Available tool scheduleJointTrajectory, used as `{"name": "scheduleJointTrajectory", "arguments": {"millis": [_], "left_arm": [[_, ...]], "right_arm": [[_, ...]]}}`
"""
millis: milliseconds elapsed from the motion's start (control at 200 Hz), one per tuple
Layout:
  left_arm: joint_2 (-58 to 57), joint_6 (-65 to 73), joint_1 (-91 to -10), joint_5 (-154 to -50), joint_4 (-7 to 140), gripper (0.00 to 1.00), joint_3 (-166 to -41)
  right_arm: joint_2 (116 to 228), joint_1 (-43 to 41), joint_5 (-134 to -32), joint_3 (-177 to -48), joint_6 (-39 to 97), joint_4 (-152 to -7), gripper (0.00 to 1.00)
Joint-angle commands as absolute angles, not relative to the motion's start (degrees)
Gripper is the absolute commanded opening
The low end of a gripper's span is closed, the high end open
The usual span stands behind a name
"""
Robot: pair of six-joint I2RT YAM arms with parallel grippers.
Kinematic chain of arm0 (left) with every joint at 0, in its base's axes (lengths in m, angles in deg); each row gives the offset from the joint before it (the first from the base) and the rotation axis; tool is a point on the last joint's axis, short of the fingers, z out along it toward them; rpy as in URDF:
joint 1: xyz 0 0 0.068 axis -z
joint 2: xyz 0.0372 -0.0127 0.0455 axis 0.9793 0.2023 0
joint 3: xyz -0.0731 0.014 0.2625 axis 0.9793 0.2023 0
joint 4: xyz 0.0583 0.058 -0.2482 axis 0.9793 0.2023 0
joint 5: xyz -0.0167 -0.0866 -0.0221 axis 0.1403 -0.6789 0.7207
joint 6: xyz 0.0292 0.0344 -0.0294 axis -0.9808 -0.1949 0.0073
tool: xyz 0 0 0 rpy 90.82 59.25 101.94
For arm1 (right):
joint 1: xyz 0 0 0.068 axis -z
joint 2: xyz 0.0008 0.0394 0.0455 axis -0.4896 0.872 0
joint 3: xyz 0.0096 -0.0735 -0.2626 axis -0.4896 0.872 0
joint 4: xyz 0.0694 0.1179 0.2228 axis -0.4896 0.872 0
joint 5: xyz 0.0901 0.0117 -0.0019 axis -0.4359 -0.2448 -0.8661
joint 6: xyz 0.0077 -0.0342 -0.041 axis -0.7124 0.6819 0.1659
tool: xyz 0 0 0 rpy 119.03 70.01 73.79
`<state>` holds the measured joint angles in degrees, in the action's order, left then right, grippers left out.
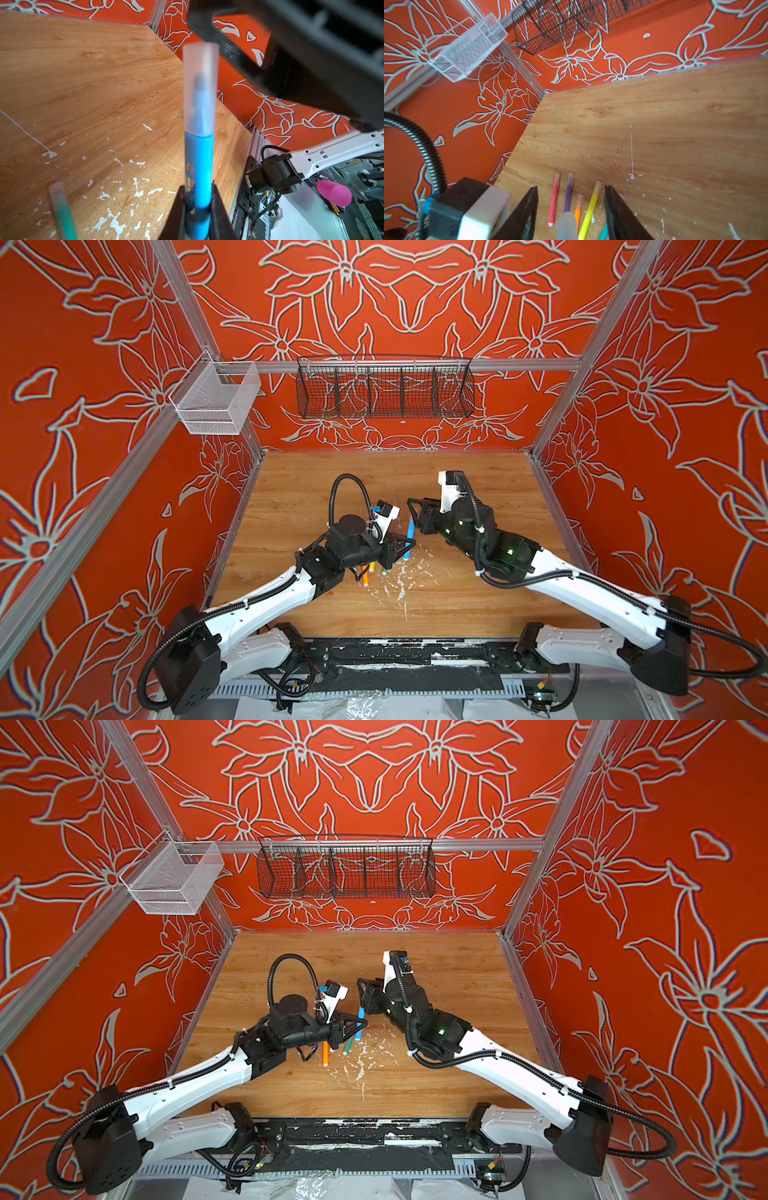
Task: Insert pens into pen caps
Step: Put on the pen cap to the pen.
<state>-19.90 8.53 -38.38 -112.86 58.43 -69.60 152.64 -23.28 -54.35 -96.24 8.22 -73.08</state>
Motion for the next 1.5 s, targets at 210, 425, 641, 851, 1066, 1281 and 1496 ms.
{"name": "scheduleJointTrajectory", "arguments": {"millis": [210, 425, 641, 851, 1066, 1281, 1496], "left_arm": [[-21.4, 7.5, -38.7, -112.7, 56.9, 0.0, -69.3], [-21.3, 7.4, -38.7, -112.5, 57.0, 0.0, -69.2], [-21.8, 6.6, -38.7, -109.5, 57.2, 0.0, -69.8], [-21.3, 4.4, -38.7, -100.7, 59.4, 0.0, -75.9], [-18.0, 3.9, -38.7, -100.0, 58.5, 0.0, -84.7], [-15.1, 1.5, -38.7, -99.2, 59.6, 0.0, -92.2], [-14.4, -0.5, -38.7, -97.8, 58.4, 0.0, -94.8]], "right_arm": [[155.0, -23.2, -56.1, -97.9, 5.9, -71.9, 0.32], [155.1, -23.2, -56.1, -96.9, 5.7, -72.5, 0.22], [155.4, -23.2, -58.3, -95.8, 5.1, -73.1, 0.12], [154.8, -23.2, -59.7, -91.8, 3.7, -77.0, 0.1], [154.3, -24.4, -61.9, -88.9, 1.8, -76.5, 0.05], [151.3, -26.6, -61.5, -83.9, 0.0, -76.6, 0.05], [151.1, -28.4, -62.5, -81.9, -1.4, -77.4, 0.05]]}}
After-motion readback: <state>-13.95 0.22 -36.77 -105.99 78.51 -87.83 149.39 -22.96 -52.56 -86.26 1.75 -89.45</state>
